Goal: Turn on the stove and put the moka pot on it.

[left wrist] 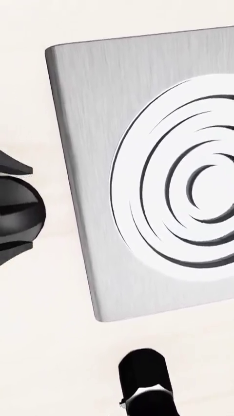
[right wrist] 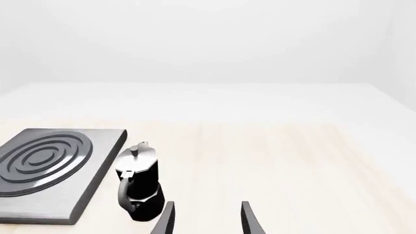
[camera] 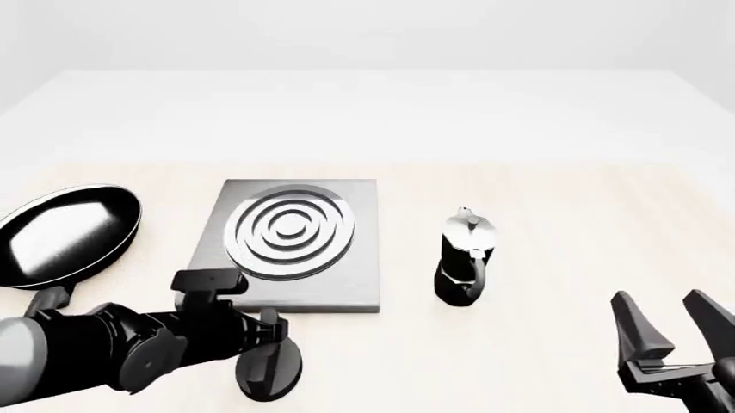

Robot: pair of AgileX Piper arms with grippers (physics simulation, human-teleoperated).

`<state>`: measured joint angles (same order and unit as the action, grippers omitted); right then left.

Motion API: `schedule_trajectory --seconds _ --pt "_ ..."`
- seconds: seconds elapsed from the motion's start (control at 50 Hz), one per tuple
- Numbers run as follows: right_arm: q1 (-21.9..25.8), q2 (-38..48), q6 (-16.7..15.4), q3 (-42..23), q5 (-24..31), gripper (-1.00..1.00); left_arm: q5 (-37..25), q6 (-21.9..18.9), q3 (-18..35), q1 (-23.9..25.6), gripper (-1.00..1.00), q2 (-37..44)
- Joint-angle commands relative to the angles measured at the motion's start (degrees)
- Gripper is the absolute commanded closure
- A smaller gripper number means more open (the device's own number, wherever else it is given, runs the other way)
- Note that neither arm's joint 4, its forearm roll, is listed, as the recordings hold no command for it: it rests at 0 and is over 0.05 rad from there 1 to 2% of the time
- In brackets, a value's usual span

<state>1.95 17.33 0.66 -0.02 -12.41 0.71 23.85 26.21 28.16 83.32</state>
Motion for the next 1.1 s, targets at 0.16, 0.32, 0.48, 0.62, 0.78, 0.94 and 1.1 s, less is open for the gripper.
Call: schedule_trajectory --seconds 0.16,0.32,0.48,0.62,0.78,0.94,1.1 --pt "0.1 1.2 -0.1 0.0 -1.0 -1.00 1.0 -2.7 -0.1 -4.2 -1.00 0.0" --pt "-0.1 2.3 -0.1 0.0 -1.7 -1.00 4.3 -1.2 -4.5 -6.0 -1.00 0.9" --pt "-0.5 1.7 -0.9 0.0 -1.1 -1.00 3.8 -0.6 -5.6 -7.8 -1.00 -1.3" --pt "-0.9 1.8 -0.8 0.0 -1.3 -1.00 3.4 -0.3 -7.1 -9.3 -1.00 -3.8" --pt "1.2 2.8 5.7 -5.7 4.1 -1.00 -2.8 -11.2 -2.3 -15.0 -1.00 -18.3" --pt "10.2 10.0 9.2 -22.1 19.8 -1.00 5.5 -18.7 -10.9 -25.0 -1.00 -48.0" --pt "13.3 13.8 10.4 -26.6 23.4 -1.00 6.6 -20.0 -19.2 -33.3 -1.00 -67.2"
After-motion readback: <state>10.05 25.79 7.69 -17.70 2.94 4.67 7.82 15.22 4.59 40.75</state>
